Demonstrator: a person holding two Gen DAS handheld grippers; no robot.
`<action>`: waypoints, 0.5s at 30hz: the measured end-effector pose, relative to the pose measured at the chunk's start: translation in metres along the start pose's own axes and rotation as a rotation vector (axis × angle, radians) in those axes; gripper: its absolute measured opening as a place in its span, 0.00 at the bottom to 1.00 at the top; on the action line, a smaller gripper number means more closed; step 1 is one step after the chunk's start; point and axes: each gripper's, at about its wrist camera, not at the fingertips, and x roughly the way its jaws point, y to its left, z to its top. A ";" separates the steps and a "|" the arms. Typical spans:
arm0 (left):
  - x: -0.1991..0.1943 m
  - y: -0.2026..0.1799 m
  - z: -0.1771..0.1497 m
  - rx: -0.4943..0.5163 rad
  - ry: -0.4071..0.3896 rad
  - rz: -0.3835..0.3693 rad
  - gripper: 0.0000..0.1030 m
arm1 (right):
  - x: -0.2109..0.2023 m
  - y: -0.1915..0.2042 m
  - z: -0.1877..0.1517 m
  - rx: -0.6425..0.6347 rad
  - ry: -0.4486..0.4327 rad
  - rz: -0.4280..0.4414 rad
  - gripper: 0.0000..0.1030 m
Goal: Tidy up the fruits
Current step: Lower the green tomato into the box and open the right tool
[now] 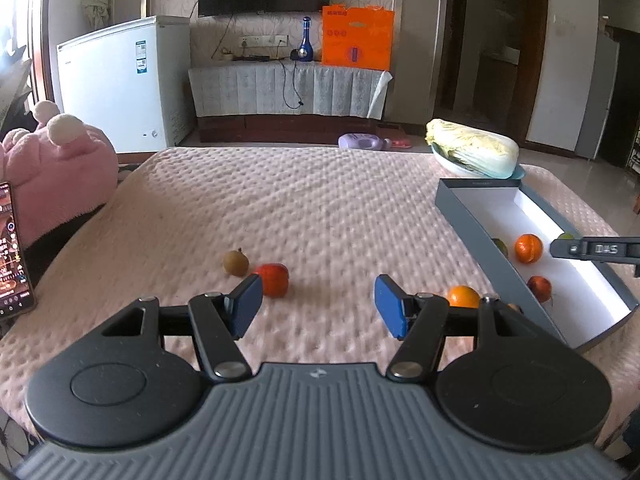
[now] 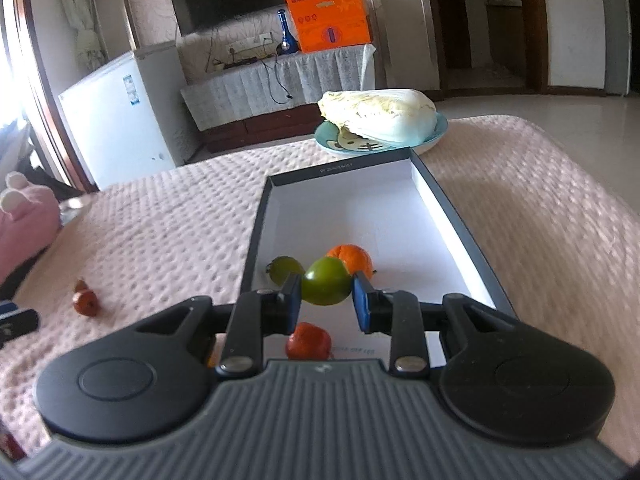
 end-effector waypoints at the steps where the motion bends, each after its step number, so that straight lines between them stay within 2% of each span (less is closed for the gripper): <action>1: 0.000 -0.001 0.000 0.002 0.001 -0.016 0.66 | 0.001 0.000 0.000 0.006 0.005 0.003 0.29; 3: 0.002 -0.005 0.000 0.034 -0.005 -0.007 0.66 | 0.005 0.002 0.000 -0.008 0.011 -0.006 0.29; 7: 0.005 0.000 0.003 -0.016 0.011 -0.024 0.66 | 0.011 0.002 0.002 0.001 0.017 -0.006 0.29; 15: 0.004 -0.003 0.002 0.007 -0.002 -0.016 0.66 | 0.012 0.004 0.004 -0.013 0.007 -0.017 0.29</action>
